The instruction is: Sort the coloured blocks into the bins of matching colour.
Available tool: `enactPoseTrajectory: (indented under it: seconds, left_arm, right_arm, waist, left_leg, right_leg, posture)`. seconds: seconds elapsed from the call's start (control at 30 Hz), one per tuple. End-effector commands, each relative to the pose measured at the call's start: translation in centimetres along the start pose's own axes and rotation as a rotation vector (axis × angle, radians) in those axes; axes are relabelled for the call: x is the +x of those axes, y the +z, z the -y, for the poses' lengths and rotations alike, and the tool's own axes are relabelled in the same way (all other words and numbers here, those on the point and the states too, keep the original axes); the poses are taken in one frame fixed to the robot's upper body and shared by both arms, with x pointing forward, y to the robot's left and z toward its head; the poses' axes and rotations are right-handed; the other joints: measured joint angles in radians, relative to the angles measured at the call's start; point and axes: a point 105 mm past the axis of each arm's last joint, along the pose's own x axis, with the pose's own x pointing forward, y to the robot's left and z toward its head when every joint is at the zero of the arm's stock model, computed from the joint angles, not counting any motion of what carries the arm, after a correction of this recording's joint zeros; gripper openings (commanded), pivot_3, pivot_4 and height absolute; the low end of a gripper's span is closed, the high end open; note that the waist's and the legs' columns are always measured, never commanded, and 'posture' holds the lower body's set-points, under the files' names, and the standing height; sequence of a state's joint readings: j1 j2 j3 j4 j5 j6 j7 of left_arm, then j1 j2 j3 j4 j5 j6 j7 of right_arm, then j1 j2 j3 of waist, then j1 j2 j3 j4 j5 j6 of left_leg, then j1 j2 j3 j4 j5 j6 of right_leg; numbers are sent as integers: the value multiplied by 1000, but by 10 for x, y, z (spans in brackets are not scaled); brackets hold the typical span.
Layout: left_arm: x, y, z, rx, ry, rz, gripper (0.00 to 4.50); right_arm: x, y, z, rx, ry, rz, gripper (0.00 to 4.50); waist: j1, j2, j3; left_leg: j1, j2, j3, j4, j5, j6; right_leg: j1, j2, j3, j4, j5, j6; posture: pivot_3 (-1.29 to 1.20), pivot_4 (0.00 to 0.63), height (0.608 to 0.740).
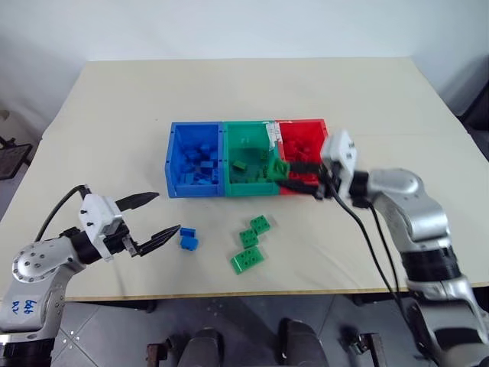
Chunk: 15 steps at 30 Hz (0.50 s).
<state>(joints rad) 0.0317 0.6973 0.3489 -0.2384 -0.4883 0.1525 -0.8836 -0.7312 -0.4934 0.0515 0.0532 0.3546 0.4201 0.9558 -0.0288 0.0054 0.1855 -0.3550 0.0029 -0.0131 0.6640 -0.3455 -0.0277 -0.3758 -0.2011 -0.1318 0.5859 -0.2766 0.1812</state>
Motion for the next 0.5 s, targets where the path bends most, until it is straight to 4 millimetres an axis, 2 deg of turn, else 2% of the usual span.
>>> enactPoseTrajectory:
  seconds: [0.03,0.13,0.27,0.4,0.43,0.5]
  left_arm:
    - [-13,-2,-4,-8,43,3,4500]
    - [-15,-2,-4,-9,53,-2,4500]
    - [-16,0,-1,-7,50,-3,4500]
    - [-17,-6,6,-85,-21,-61,4500]
    - [-15,-6,7,-94,-38,-69,4500]
    - [-11,-4,7,-78,-58,-66,4500]
  right_arm:
    - [20,5,20,0,-113,-6,1438]
    - [35,7,27,1,-133,-4,1438]
    - [43,8,30,-15,-122,3,2870]
    - [30,9,23,-53,-84,24,4223]
    - [25,8,18,-66,-54,25,4432]
    - [10,7,4,-103,26,41,4432]
  waist:
    - [-1,0,0]
    - [3,0,0]
    - [1,0,0]
    - [-2,0,0]
    - [-1,0,0]
    - [5,0,0]
  left_leg:
    - [0,0,0,0,0,0]
    - [-1,0,-1,0,-1,0]
    - [-1,-1,-1,0,-1,0]
    - [-1,0,-1,0,-1,0]
    - [-1,0,-1,0,-1,0]
    - [-1,-1,-1,0,-1,0]
  right_leg:
    - [0,0,0,0,0,0]
    - [-1,0,-1,0,0,0]
    - [-1,0,-1,0,0,0]
    - [-1,0,0,0,0,0]
    - [-1,0,-1,0,0,0]
    - [-1,0,0,0,0,0]
  posture:
    - [0,150,740]
    - [0,150,740]
    - [0,150,740]
    - [0,150,740]
    - [0,150,740]
    - [0,150,740]
